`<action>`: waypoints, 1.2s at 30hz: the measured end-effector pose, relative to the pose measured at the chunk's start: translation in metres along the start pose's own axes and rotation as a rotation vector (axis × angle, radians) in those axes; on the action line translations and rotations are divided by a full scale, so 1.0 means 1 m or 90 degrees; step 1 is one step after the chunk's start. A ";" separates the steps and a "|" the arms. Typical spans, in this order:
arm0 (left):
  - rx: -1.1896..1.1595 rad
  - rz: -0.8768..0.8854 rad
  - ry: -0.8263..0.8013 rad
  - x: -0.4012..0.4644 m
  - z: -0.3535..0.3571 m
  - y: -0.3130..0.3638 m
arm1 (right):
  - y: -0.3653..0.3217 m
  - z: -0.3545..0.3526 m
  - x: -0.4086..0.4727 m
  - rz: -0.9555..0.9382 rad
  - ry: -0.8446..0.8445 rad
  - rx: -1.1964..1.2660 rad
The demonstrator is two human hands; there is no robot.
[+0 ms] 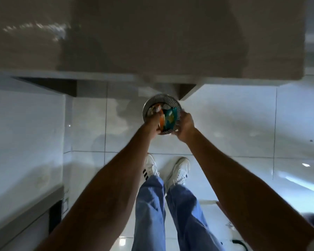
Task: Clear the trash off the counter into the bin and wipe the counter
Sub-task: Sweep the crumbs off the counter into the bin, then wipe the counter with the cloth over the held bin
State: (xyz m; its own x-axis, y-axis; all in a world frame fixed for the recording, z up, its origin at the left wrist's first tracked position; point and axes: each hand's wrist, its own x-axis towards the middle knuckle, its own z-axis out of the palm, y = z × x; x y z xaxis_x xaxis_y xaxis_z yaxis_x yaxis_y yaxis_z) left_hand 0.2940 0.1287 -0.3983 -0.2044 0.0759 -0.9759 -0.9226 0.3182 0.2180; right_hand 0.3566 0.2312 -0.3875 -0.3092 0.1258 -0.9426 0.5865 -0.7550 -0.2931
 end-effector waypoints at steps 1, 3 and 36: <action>0.065 0.034 0.041 -0.001 0.000 -0.004 | 0.003 0.001 -0.005 -0.018 0.064 -0.107; 0.269 0.156 0.135 -0.036 -0.006 -0.017 | 0.006 0.006 -0.036 -0.102 0.142 -0.384; 0.857 0.724 0.521 -0.310 0.106 0.289 | -0.464 0.042 -0.165 -0.605 0.366 -0.899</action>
State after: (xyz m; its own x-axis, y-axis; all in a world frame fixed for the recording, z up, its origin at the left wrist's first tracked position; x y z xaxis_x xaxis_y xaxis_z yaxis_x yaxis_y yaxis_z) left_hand 0.1253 0.2970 -0.0325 -0.8773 0.4737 -0.0773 0.4633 0.8778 0.1214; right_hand 0.1039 0.5344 -0.0895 -0.7952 0.5615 -0.2288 0.6061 0.7273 -0.3219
